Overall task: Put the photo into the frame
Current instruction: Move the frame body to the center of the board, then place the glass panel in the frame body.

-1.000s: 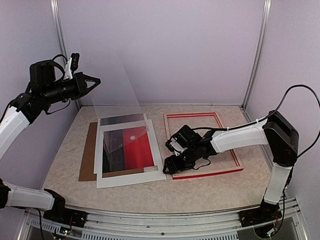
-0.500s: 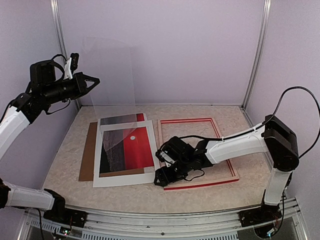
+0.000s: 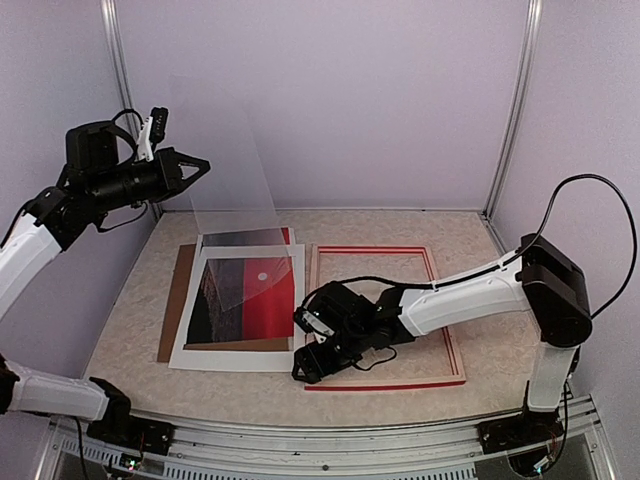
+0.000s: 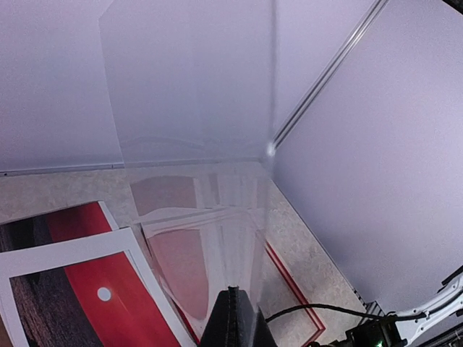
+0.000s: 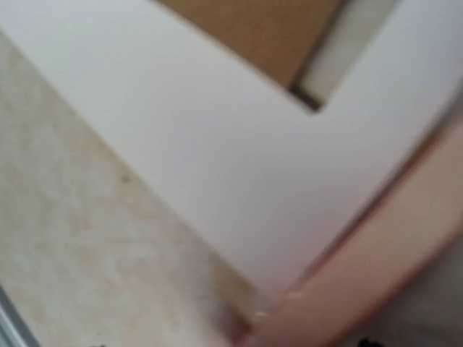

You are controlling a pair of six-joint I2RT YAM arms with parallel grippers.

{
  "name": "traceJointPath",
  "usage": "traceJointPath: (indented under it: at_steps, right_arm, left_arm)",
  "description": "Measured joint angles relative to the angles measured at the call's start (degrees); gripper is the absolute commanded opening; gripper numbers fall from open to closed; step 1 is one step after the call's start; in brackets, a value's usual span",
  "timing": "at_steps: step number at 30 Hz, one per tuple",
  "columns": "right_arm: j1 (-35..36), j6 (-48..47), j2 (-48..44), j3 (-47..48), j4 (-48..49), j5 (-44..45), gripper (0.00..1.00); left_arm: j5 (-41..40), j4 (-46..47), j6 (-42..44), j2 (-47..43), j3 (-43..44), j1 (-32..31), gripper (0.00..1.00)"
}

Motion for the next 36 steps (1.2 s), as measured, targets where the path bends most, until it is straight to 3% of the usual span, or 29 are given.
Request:
traceJointPath:
  at_steps: [11, 20, 30, 36]
  right_arm:
    - [-15.13, -3.67, -17.44, -10.1, -5.27, 6.4, 0.75]
    - [-40.79, -7.3, -31.78, -16.39, -13.05, 15.19, 0.75]
    - [-57.96, -14.49, -35.08, -17.35, -15.82, 16.74, 0.75]
    - [-62.69, -17.62, -35.06, -17.35, -15.82, 16.06, 0.75]
  left_arm:
    - [-0.5, 4.15, -4.28, 1.27, -0.04, -6.6, 0.0]
    - [-1.64, 12.2, -11.39, 6.88, -1.88, -18.69, 0.0]
    - [0.33, 26.43, -21.97, 18.45, -5.57, -29.16, 0.0]
    - [4.13, 35.12, -27.71, 26.51, -3.5, -33.33, 0.0]
